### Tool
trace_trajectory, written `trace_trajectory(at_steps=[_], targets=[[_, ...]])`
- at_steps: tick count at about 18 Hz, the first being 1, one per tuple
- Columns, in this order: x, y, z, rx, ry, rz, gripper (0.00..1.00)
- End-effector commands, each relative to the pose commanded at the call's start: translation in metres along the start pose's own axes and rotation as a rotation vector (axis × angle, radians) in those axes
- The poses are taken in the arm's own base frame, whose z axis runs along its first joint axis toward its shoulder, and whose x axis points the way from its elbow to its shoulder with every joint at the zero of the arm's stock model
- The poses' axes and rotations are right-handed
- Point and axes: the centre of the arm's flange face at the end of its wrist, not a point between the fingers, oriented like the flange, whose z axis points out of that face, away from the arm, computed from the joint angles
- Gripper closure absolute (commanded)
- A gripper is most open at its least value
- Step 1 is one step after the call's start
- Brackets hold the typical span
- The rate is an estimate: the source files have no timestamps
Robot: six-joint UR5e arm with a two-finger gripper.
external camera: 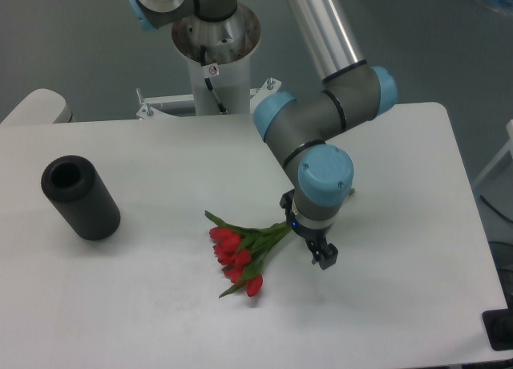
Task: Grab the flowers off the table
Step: 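Move the gripper over the green stems of the red tulip bunch, then lower the gripper and close it around the tulip stems, then lift the grasped tulips up off the table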
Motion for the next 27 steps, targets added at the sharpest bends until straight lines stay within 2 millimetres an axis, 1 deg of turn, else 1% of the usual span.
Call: trace_trajectory(at_steps=[2, 4, 8, 9, 10, 11, 12, 13, 14, 16, 17, 21, 23, 27], targets=[[0.009, -0.002, 0.015, -0.002, 0.006, 0.002, 0.00], [0.020, -0.003, 0.034, 0.000, -0.044, 0.003, 0.00], [0.020, -0.003, 0.035, -0.003, -0.045, 0.004, 0.00], [0.020, -0.003, 0.037, -0.003, -0.041, 0.004, 0.02], [0.020, -0.004, 0.038, -0.005, -0.037, 0.006, 0.22], [0.020, -0.003, 0.037, -0.007, -0.039, 0.006, 0.48], [0.020, -0.003, 0.036, -0.007, -0.039, 0.006, 0.68], [0.020, -0.004, 0.036, -0.007, -0.039, 0.007, 0.81], [0.019, -0.004, 0.035, -0.008, -0.042, 0.007, 0.88], [0.016, -0.004, 0.031, -0.008, -0.049, 0.007, 0.91], [0.015, -0.004, 0.029, -0.008, -0.052, 0.007, 0.96], [0.010, -0.005, 0.023, -0.006, -0.057, 0.007, 0.98], [0.005, -0.004, 0.014, -0.011, -0.056, 0.008, 0.98], [-0.018, 0.001, -0.016, -0.053, -0.031, 0.005, 0.98]])
